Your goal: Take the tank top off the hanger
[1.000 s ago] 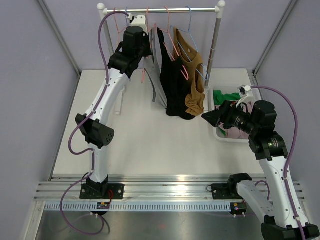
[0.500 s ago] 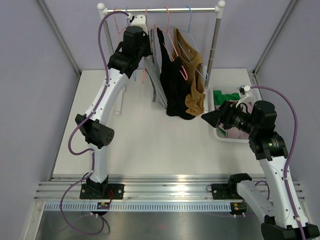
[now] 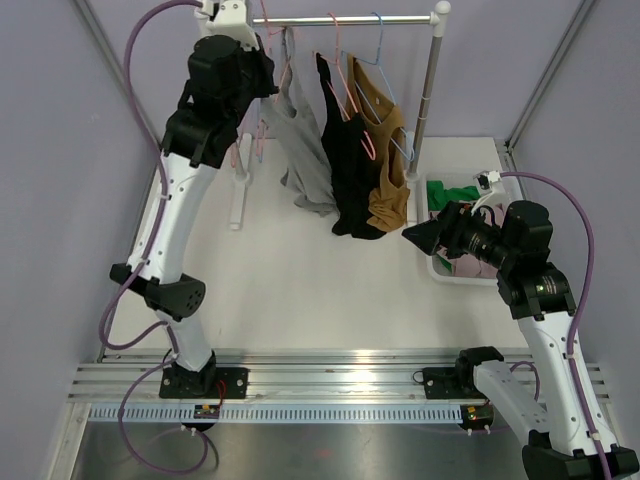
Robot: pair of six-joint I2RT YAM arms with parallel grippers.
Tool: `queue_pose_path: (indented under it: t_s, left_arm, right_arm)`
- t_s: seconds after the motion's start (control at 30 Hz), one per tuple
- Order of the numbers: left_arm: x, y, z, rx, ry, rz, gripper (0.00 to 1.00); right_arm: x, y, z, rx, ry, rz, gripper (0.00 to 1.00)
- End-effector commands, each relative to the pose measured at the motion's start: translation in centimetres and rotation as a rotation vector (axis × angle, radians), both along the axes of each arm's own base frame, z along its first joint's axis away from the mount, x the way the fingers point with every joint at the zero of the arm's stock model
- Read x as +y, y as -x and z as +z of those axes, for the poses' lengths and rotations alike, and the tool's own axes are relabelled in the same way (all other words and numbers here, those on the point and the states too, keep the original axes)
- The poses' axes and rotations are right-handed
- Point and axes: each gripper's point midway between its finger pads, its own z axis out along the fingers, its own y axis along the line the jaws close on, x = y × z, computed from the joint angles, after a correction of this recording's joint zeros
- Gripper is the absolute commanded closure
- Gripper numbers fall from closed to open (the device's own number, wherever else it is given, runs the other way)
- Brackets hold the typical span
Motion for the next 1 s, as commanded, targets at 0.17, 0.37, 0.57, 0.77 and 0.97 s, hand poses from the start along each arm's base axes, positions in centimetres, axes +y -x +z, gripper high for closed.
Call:
queue_pose_path:
  t_s: [0.17,0.37,0.57,0.77,0.97]
  left_arm:
    - [1.8,9.1,9.8,-0.192,0.119,-0.131,1.00]
    - [1.4,16.8,12.0,-0.220,0.154,-0.306,1.00]
    - [1.1,22.6,8.3,-0.159,0.194,-0.432,1.00]
    - [1.6,28.0,1.4,-0.103,0.299,-0.539,1.00]
    - [1.0,31.6,-5.6,0.003,0.466,-0.643,1.00]
  right_arm:
    - [0.2,0.1,2.4,-0.083,-0.006,0.021,0.21]
    - [1.2,0.6,3.3,-0.116,-0.038,0.096,0.15]
    - [3.4,1.6,5.1,-0.134,-0.184,0.252,0.08]
    - [7.6,1.3,5.2,-0.165,-0.179,0.335,0.01]
    - [12.8,0.6,4.7,-0.247,-0.182,0.319,0.11]
